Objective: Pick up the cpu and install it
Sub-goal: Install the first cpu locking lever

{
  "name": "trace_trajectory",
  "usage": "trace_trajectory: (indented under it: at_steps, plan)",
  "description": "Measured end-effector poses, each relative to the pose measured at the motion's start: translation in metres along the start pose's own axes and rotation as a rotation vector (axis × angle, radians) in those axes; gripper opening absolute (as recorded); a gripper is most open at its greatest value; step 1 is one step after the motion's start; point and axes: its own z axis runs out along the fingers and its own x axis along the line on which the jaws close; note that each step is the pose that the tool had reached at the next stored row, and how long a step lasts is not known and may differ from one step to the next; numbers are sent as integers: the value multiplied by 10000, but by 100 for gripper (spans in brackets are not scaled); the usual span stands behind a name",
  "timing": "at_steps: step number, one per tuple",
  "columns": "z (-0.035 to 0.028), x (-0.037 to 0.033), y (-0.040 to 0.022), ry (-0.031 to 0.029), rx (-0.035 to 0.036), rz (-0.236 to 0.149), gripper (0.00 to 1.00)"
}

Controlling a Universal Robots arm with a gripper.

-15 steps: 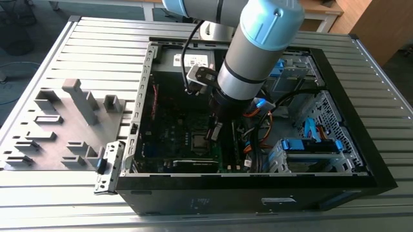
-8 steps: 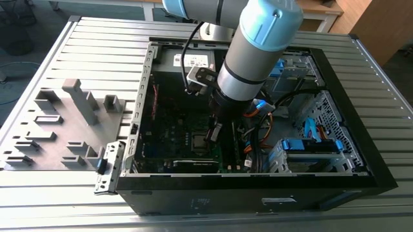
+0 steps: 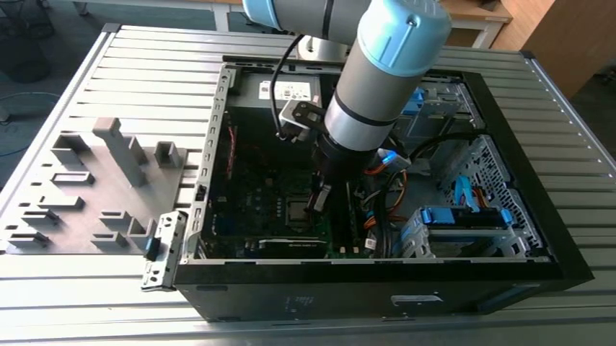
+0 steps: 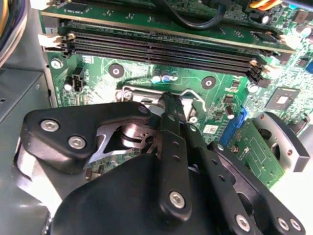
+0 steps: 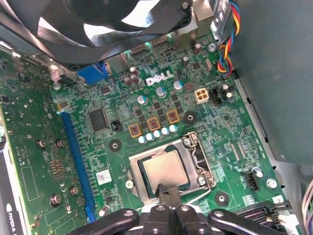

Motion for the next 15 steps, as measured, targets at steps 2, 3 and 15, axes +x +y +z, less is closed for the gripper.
trace_trajectory:
  at_steps: [2, 3, 15]
  plan:
    - [0, -5, 1, 0, 0, 24, 11]
    - [1, -5, 2, -2, -2, 30, 11]
    - [-29, -3, 4, -74, -44, 245, 11]
